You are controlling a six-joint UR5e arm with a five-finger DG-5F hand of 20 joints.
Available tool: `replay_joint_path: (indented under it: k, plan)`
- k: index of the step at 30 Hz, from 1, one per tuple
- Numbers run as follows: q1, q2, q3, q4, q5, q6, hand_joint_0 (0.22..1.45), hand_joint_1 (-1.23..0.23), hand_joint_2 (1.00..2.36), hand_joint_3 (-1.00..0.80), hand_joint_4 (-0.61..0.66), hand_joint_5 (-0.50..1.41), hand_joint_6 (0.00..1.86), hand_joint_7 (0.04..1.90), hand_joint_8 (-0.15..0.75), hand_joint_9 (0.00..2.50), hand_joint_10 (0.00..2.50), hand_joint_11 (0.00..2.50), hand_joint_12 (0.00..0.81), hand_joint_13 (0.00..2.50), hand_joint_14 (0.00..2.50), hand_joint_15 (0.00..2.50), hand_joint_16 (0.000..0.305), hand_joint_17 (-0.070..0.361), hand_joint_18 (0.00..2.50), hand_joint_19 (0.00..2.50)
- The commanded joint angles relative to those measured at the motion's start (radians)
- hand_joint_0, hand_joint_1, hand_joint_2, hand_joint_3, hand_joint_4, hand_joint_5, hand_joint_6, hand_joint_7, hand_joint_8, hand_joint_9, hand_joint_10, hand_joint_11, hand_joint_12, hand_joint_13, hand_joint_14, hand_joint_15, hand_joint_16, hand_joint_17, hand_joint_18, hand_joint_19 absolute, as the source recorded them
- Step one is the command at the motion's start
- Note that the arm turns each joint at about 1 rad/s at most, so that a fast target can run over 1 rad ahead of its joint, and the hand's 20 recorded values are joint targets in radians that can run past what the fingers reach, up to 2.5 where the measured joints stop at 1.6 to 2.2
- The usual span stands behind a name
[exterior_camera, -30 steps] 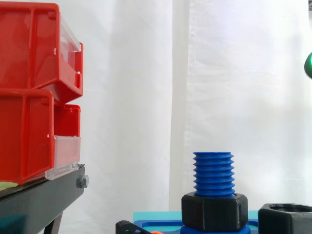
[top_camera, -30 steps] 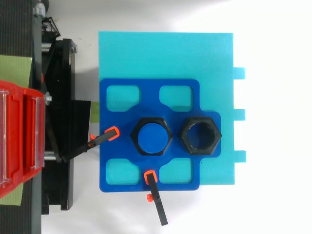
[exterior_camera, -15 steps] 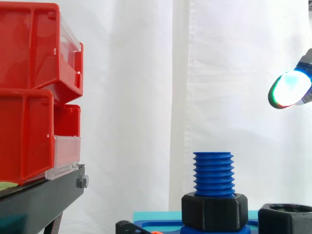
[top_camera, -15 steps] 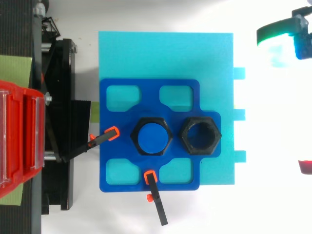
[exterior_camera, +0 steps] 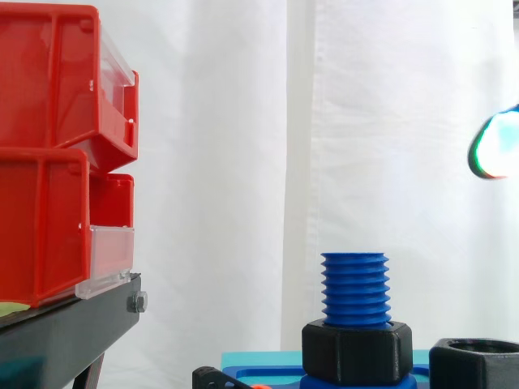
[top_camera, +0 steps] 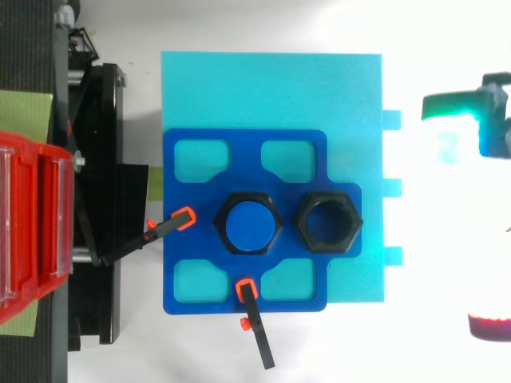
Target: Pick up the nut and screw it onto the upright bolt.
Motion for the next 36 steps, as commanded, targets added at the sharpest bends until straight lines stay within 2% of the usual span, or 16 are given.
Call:
replay_joint_path:
  k: [1,3,4,8,13,17,22,25,28,36]
  plan:
    - [0.041,-0.033,0.000,0.017,0.079,0.002,0.39,-0.70,1.00,-0.50,0.17,-0.30,0.50,0.62,0.276,0.00,0.00,0.00,0.362,0.00,0.00,0.00,0.051,0.114,0.00,0.00]
    - [0.044,-0.048,0.000,0.036,0.082,0.006,0.40,-0.68,1.00,-0.50,0.17,-0.30,0.50,0.62,0.284,0.00,0.00,0.00,0.364,0.00,0.00,0.00,0.051,0.114,0.00,0.00]
    - [0.045,-0.060,0.000,0.065,0.082,0.009,0.40,-0.68,1.00,-0.50,0.17,-0.30,0.50,0.62,0.284,0.00,0.00,0.00,0.364,0.00,0.00,0.00,0.051,0.114,0.00,0.00]
    - [0.051,-0.068,0.000,0.100,0.093,0.003,0.40,-0.66,1.00,-0.50,0.18,-0.30,0.50,0.63,0.286,0.00,0.00,0.00,0.366,0.00,0.00,0.00,0.051,0.114,0.00,0.00]
    - [0.055,-0.100,0.000,0.123,0.099,0.000,0.40,-0.68,1.00,-0.50,0.19,-0.29,0.50,0.62,0.295,0.00,0.00,0.00,0.373,0.00,0.00,0.00,0.051,0.115,0.00,0.00]
    - [0.056,-0.108,0.000,0.143,0.099,-0.001,0.40,-0.66,1.00,-0.50,0.19,-0.29,0.50,0.63,0.298,0.00,0.00,0.00,0.373,0.00,0.00,0.00,0.051,0.115,0.00,0.00]
    - [0.053,-0.129,0.002,0.174,0.099,-0.015,0.41,-0.65,1.00,-0.50,0.19,-0.28,0.50,0.63,0.297,0.01,0.00,0.00,0.372,0.00,0.00,0.00,0.051,0.115,0.00,0.00]
    - [0.048,-0.169,0.005,0.194,0.098,-0.017,0.41,-0.64,1.00,-0.50,0.19,-0.28,0.50,0.63,0.297,0.02,0.00,0.00,0.368,0.00,0.00,0.00,0.051,0.115,0.00,0.00]
    - [0.044,-0.192,0.018,0.215,0.095,-0.017,0.42,-0.64,1.00,-0.50,0.19,-0.28,0.50,0.64,0.297,0.03,0.00,0.00,0.365,0.00,0.00,0.00,0.050,0.113,0.00,0.00]
    - [0.033,-0.195,0.022,0.226,0.095,-0.026,0.44,-0.62,1.00,-0.50,0.19,-0.28,0.50,0.64,0.301,0.05,0.00,0.00,0.356,0.01,0.00,0.00,0.048,0.108,0.00,0.00]
